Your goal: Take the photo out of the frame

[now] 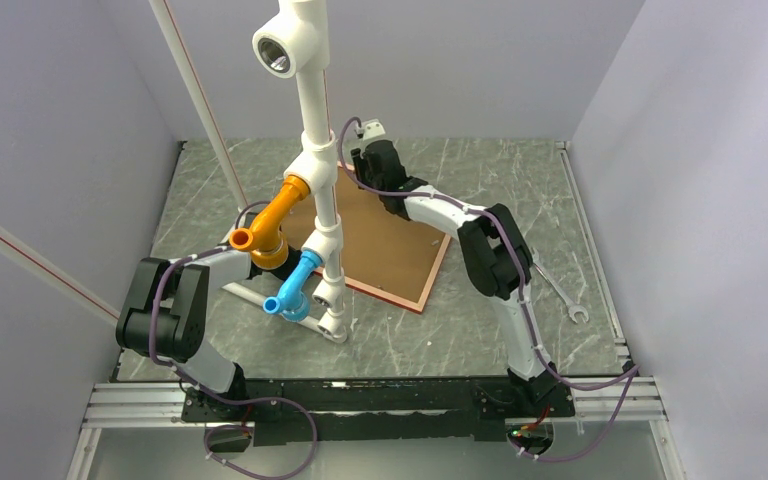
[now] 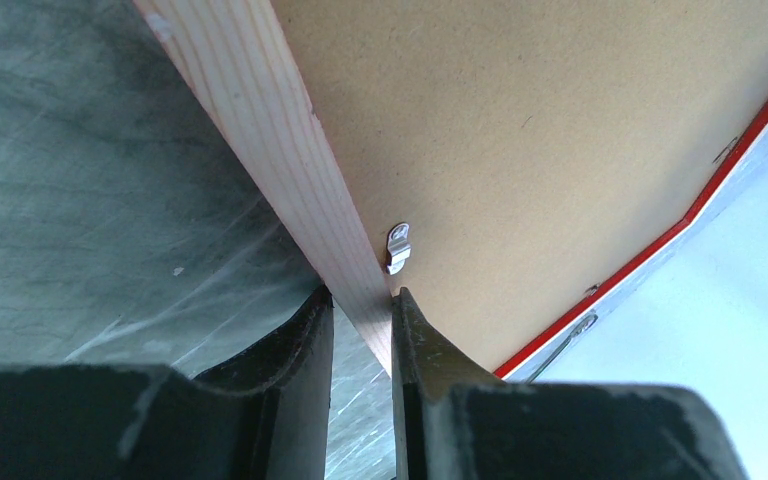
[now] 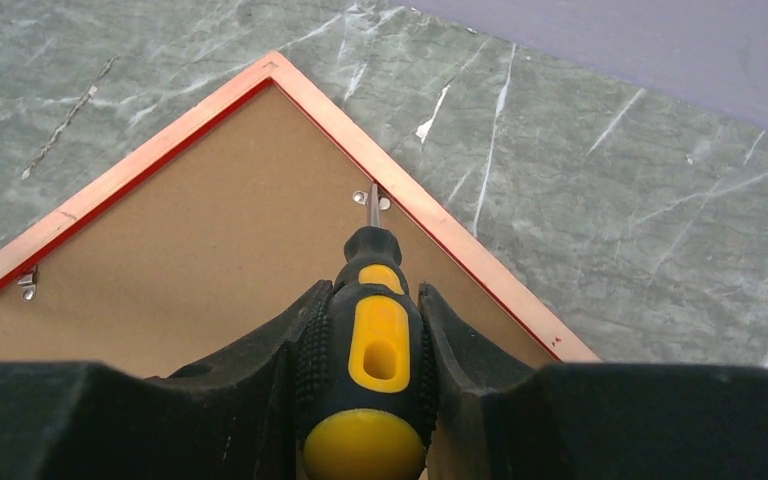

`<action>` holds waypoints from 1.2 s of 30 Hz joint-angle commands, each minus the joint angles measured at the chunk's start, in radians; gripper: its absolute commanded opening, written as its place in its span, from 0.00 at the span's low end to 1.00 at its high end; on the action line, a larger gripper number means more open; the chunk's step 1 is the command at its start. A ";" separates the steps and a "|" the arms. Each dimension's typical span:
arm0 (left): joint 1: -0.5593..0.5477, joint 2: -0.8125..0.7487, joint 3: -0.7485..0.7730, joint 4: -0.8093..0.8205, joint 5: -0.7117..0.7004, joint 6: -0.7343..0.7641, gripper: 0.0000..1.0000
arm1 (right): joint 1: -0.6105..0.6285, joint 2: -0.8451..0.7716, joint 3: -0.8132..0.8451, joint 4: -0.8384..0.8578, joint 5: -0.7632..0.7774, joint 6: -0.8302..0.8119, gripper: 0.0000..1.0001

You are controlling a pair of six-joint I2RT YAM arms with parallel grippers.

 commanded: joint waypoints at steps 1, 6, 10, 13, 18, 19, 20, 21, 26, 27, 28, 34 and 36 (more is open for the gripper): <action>0.007 0.031 -0.011 -0.082 -0.051 0.054 0.12 | -0.014 -0.075 -0.014 -0.025 0.025 -0.017 0.00; 0.008 0.030 -0.010 -0.083 -0.052 0.055 0.12 | -0.014 -0.089 -0.024 -0.040 0.013 -0.018 0.00; 0.008 0.032 -0.008 -0.084 -0.053 0.056 0.12 | -0.018 -0.082 -0.012 -0.048 -0.030 -0.021 0.00; 0.011 0.029 -0.009 -0.083 -0.054 0.055 0.12 | -0.025 -0.077 -0.002 -0.060 -0.076 -0.010 0.00; 0.014 0.028 -0.008 -0.080 -0.053 0.057 0.12 | -0.043 -0.084 -0.009 -0.050 -0.215 0.027 0.00; 0.014 0.028 -0.009 -0.081 -0.052 0.058 0.12 | -0.053 -0.093 -0.013 -0.052 -0.275 0.044 0.00; 0.014 0.029 -0.009 -0.079 -0.051 0.058 0.12 | -0.059 -0.112 -0.027 -0.053 -0.317 0.061 0.00; 0.014 0.030 -0.011 -0.078 -0.051 0.058 0.12 | -0.058 -0.147 -0.049 -0.055 -0.331 0.069 0.00; 0.014 0.030 -0.010 -0.077 -0.052 0.061 0.12 | -0.060 -0.430 -0.291 0.015 -0.312 0.151 0.00; 0.014 0.030 -0.009 -0.076 -0.053 0.063 0.12 | -0.061 -0.479 -0.329 0.010 -0.285 0.155 0.00; 0.014 0.031 -0.009 -0.075 -0.053 0.065 0.13 | -0.061 -0.523 -0.362 0.003 -0.247 0.158 0.00; -0.003 0.046 0.007 -0.072 -0.084 0.112 0.17 | -0.061 -0.698 -0.535 -0.040 -0.071 0.164 0.00; -0.020 0.059 0.022 -0.077 -0.106 0.150 0.18 | -0.062 -0.734 -0.583 -0.034 -0.070 0.174 0.00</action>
